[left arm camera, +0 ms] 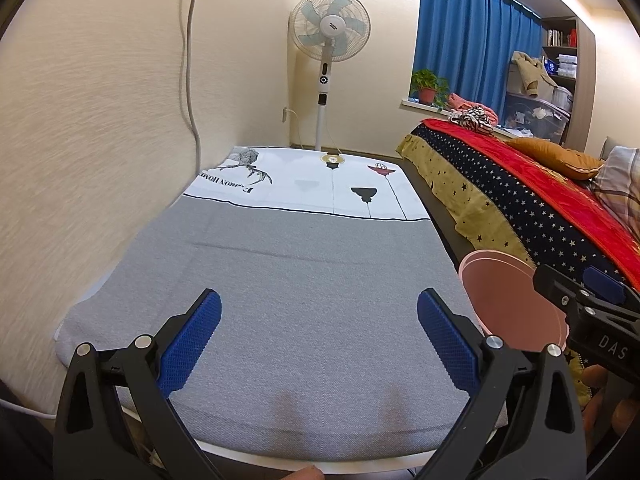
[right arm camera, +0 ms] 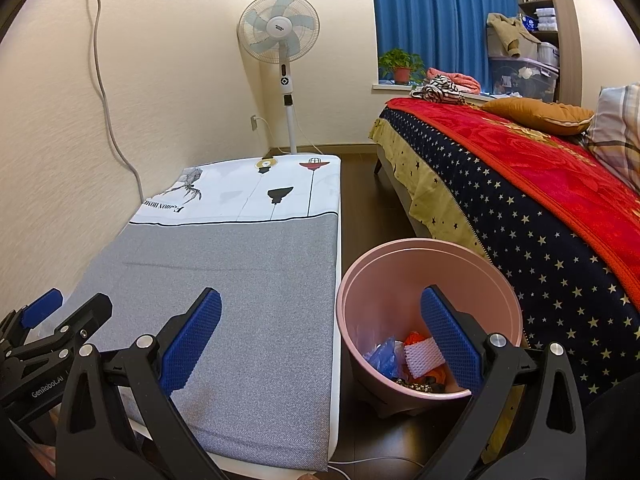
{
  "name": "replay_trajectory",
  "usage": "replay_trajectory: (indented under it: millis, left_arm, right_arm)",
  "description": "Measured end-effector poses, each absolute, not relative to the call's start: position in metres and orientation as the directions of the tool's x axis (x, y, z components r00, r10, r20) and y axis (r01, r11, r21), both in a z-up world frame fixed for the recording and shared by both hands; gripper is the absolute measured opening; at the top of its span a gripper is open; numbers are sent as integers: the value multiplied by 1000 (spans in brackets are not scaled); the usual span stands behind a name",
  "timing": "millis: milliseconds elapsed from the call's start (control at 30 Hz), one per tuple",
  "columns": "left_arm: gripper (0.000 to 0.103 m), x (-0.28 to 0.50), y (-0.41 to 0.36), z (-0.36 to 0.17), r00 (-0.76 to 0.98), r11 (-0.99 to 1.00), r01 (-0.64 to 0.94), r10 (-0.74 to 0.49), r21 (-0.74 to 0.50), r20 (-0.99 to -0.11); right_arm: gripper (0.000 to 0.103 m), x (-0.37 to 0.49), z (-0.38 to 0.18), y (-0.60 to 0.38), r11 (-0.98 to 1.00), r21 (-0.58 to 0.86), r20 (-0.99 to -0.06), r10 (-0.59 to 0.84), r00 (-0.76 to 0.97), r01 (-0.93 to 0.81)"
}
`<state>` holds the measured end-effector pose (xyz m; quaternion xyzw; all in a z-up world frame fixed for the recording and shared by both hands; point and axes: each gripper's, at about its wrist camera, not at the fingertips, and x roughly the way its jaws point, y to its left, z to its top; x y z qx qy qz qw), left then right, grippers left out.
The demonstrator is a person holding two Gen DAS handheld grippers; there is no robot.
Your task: Collect trash
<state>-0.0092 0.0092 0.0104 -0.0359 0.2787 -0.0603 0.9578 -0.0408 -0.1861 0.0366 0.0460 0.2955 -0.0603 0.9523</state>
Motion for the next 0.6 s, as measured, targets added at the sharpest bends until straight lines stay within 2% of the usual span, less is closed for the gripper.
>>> replay_trajectory:
  millis: [600]
  left_arm:
    - [95, -8, 6, 9, 846, 994, 85, -111, -74, -522]
  right_arm:
    - [98, -41, 37, -186, 989, 50, -568, -87, 818, 140]
